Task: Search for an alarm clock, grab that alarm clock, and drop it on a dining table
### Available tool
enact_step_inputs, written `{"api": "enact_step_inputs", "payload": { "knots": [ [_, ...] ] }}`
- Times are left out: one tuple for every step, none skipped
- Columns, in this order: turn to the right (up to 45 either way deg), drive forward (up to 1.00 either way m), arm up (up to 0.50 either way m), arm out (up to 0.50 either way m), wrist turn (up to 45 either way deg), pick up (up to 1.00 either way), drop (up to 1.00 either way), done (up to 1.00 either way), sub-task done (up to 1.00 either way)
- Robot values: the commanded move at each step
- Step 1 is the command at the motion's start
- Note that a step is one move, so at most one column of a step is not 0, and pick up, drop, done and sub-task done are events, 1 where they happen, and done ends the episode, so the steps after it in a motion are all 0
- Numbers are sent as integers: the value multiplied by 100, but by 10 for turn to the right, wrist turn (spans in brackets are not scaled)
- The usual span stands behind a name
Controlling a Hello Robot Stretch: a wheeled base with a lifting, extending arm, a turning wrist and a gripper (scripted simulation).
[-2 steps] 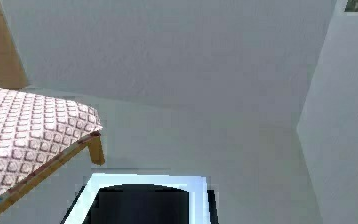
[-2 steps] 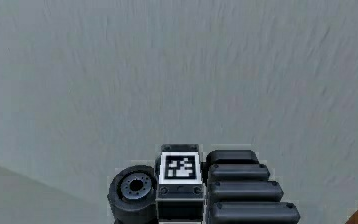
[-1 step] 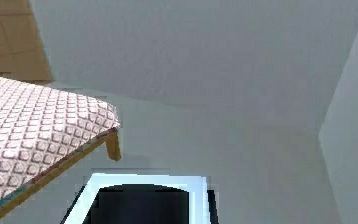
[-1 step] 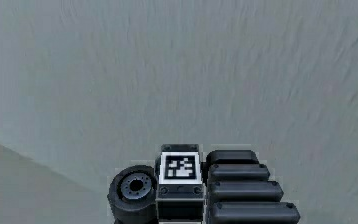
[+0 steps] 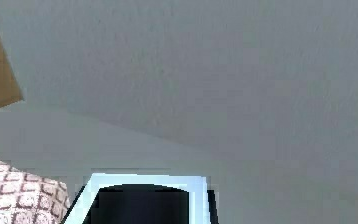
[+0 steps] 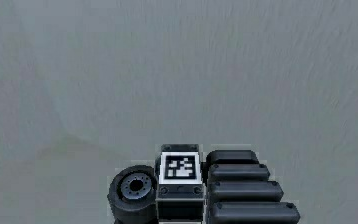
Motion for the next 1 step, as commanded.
{"api": "enact_step_inputs", "payload": {
  "knots": [
    [-30, 0, 0, 0, 0, 0, 0, 0, 0]
  ]
}}
